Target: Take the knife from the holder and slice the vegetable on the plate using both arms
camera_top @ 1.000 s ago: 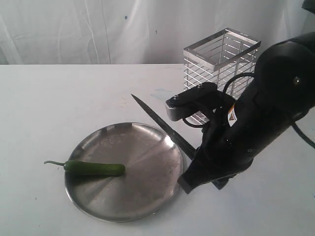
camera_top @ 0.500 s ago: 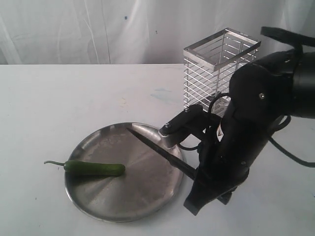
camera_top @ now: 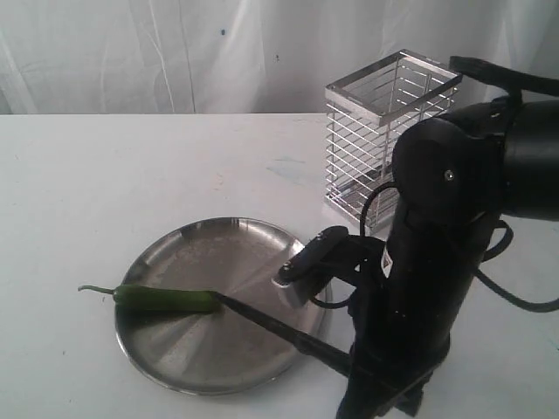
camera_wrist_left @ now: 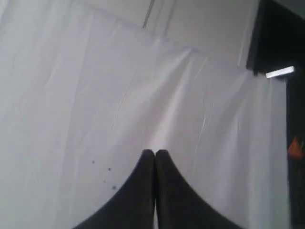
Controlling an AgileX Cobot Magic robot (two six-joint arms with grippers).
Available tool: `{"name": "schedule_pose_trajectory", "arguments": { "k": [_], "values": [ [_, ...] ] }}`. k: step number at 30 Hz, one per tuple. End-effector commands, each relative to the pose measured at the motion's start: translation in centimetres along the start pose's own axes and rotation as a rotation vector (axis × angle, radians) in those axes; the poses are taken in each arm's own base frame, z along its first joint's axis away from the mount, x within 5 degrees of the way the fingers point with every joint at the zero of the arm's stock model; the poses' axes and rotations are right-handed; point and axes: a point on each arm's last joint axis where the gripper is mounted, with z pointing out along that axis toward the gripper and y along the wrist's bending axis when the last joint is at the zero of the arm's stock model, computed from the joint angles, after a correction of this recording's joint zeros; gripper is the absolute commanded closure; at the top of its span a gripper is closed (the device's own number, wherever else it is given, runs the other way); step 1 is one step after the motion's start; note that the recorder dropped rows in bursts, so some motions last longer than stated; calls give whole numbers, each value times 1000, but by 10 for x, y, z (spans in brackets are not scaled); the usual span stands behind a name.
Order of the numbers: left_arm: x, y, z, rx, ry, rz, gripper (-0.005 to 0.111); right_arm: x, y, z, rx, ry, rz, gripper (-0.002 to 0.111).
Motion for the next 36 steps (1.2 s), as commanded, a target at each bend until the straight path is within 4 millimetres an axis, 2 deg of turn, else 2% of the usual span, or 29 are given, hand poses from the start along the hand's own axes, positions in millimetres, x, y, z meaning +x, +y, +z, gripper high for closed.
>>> {"name": "schedule_pose_trajectory", "arguments": {
  "k": [1,4,7,8,11,14,18,21,24,25,27,28,30,33,36],
  "values": [
    [7,-13,60,111,321,545,107,-10,-1,-3,31,-131,29,108],
    [52,-1,89,111,687,632,107,-11,-13,-5,81,-170,180,108],
    [100,14,99,73,1052,599,107,-6,-21,-6,69,-143,280,108],
    [116,17,98,58,1193,574,107,-3,-24,-6,63,-119,294,108],
    [145,18,87,73,1589,554,107,3,-29,-10,58,-97,313,108],
    [157,5,77,200,1858,561,107,5,-33,-13,65,-115,316,108],
    [160,-12,76,517,1867,718,107,4,-36,-13,72,-139,309,108],
    [165,-13,75,758,1812,882,107,2,-38,-12,76,-143,293,108],
    [176,-11,74,980,1755,1041,96,-1,-46,-7,86,-164,312,108],
    [181,-10,74,1049,1735,1080,87,-1,-51,-5,86,-169,329,108],
    [188,-11,78,1087,1684,1108,74,-1,-57,-2,64,-160,370,108],
    [196,-15,84,1055,1604,1089,59,1,-58,-1,36,-144,389,108],
    [204,-20,91,1003,1528,1042,50,1,-57,-2,23,-158,383,108],
    [214,-25,99,921,1455,950,48,0,-56,-5,23,-188,380,108],
    [232,-22,94,1016,1491,997,48,-1,-56,-5,24,-194,381,108]
  ]
}}
